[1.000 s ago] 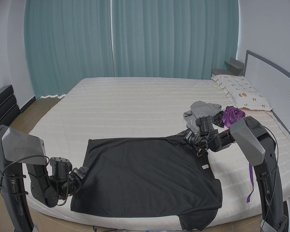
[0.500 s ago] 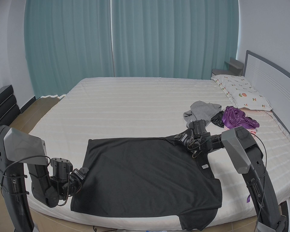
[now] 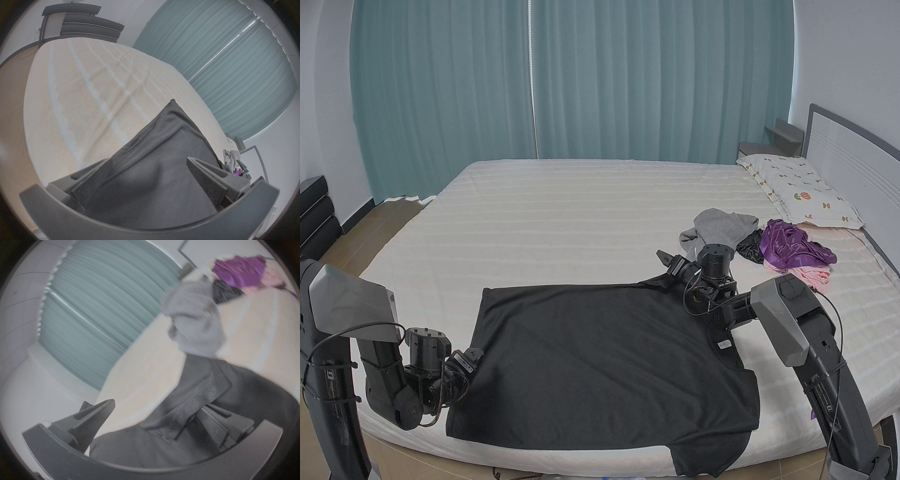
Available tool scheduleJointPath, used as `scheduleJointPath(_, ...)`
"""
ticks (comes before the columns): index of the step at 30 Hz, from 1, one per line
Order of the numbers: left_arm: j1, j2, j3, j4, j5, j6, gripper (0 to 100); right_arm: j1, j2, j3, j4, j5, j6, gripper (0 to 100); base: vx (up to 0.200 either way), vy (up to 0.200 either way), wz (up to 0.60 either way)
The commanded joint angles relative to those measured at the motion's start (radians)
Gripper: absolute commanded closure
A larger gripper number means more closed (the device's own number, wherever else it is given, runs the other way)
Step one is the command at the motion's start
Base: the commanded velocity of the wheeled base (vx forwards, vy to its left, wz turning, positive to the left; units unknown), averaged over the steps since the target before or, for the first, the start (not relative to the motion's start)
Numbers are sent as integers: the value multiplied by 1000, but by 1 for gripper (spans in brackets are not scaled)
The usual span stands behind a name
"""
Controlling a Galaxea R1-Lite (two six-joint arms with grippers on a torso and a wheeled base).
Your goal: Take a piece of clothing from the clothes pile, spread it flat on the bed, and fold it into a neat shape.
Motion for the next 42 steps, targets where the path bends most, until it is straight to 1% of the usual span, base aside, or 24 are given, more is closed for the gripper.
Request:
scheduleJointPath(1, 0, 3, -1, 0, 2, 0, 0, -22, -3, 0, -72, 5, -52, 0, 0, 0, 0)
scheduleJointPath(5, 0, 1, -3, 0, 5, 1, 0, -23, 3, 0, -112, 3, -66, 0, 0, 0, 0)
scheduleJointPath(7, 0, -2, -3, 0, 5, 1, 0, -22, -14, 0, -213, -6, -67, 0, 0, 0, 0)
scheduleJointPath(9, 0, -2, -8, 0, 5, 3, 0, -22, -51, 0, -256, -9, -82, 0, 0, 0, 0)
scheduleJointPath(11, 0, -3, -9, 0, 5, 3, 0, -23, -75, 0, -247, -14, -81, 0, 0, 0, 0)
scheduleJointPath(13, 0, -6, -9, -2, 6, 4, 0, -34, -57, 0, -208, -14, -84, 0, 0, 0, 0)
scheduleJointPath(16, 2, -16, -11, -34, 5, 6, 0, -51, -14, 0, -190, -21, -79, 0, 0, 0, 0)
scheduleJointPath(18, 6, -29, -20, -62, 3, 9, 0, -66, -2, 0, -165, -55, -78, 0, 0, 0, 0)
scheduleJointPath(20, 6, -40, -57, -62, 2, 21, 0, -77, -9, 0, -112, -87, -58, 0, 0, 0, 0)
scheduleJointPath(21, 8, -42, -81, -57, 0, 30, 0, -83, -19, 3, -93, -93, -41, 0, 0, 0, 0)
scheduleJointPath(23, 17, -29, -153, -28, -1, 70, 0, -92, -65, 63, -72, -93, 17, 0, 0, 0, 0)
scheduleJointPath(24, 17, -29, -153, -28, -1, 70, 0, -92, -65, 63, -72, -93, 17, 0, 0, 0, 0)
scheduleJointPath(25, 35, -23, -239, 26, -4, 102, 0, -97, -103, 130, -72, -83, 48, 0, 0, 0, 0)
scheduleJointPath(26, 40, -19, -264, 43, -6, 109, 0, -97, -111, 146, -72, -81, 53, 0, 0, 0, 0)
scheduleJointPath(27, 57, 4, -353, 110, -11, 118, 0, -98, -132, 187, -78, -76, 59, 0, 0, 0, 0)
scheduleJointPath(30, 81, 67, -546, 251, -44, 121, 0, -98, -157, 241, -81, -76, 71, 0, 0, 0, 0)
scheduleJointPath(34, 109, 165, -738, 371, -87, 128, 0, -101, -184, 302, -83, -76, 100, 0, 0, 0, 0)
scheduleJointPath(36, 123, 218, -813, 395, -101, 145, 0, -101, -195, 325, -84, -75, 111, 0, 0, 0, 0)
scheduleJointPath(40, 141, 310, -916, 423, -113, 228, 0, -98, -219, 379, -84, -76, 115, 0, 0, 0, 0)
scheduleJointPath(42, 144, 334, -977, 437, -113, 234, 0, -98, -230, 403, -87, -75, 120, 0, 0, 0, 0)
